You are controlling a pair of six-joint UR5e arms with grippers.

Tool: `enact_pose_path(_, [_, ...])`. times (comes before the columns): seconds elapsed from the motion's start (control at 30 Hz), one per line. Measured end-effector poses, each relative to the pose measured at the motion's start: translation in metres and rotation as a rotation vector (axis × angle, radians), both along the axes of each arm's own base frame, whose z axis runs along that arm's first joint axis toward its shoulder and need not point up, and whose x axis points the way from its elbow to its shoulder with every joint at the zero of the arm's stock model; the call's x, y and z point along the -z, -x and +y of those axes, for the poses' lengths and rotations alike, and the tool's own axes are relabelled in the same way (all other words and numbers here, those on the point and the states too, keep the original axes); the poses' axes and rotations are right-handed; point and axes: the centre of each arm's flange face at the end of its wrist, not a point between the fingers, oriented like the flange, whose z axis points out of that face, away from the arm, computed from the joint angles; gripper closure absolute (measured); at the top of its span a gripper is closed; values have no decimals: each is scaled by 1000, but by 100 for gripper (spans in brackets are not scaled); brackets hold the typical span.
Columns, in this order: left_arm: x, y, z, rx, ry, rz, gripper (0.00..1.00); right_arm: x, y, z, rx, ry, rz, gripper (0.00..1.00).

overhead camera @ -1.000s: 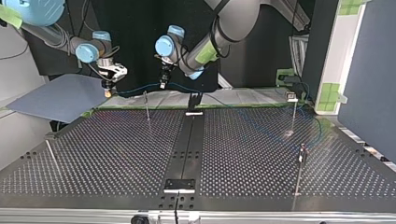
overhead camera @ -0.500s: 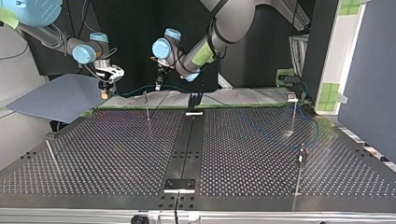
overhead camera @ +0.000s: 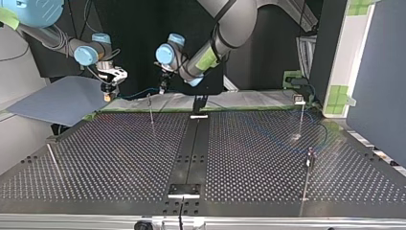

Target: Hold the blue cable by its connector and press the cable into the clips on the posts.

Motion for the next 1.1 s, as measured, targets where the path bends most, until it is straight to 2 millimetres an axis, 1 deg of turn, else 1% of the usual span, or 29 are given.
enact_pose_path(0.17, [-8,-8,-6,3,21,-10,100,0,2,-1,4,3,-3,100])
enact_pose_path(0.47, [-9,-5,-10,15,14,-6,100,-2,8,-5,15,9,-6,100])
enact_pose_path(0.6, [-11,-11,-8,12,20,-9,100,-3,9,-8,15,13,-4,100])
enact_pose_path(0.73, [-14,-23,-4,9,29,-14,100,-3,9,-8,15,14,-3,100])
enact_pose_path(0.87, [-10,-31,2,1,27,-11,100,-4,8,-9,14,17,-2,100])
enact_pose_path(0.97, [-7,-35,6,-5,24,-6,100,-5,7,-10,12,19,-1,100])
enact_pose_path(1.1, [-5,-35,5,-3,22,-4,100,-5,7,-11,11,21,-1,100])
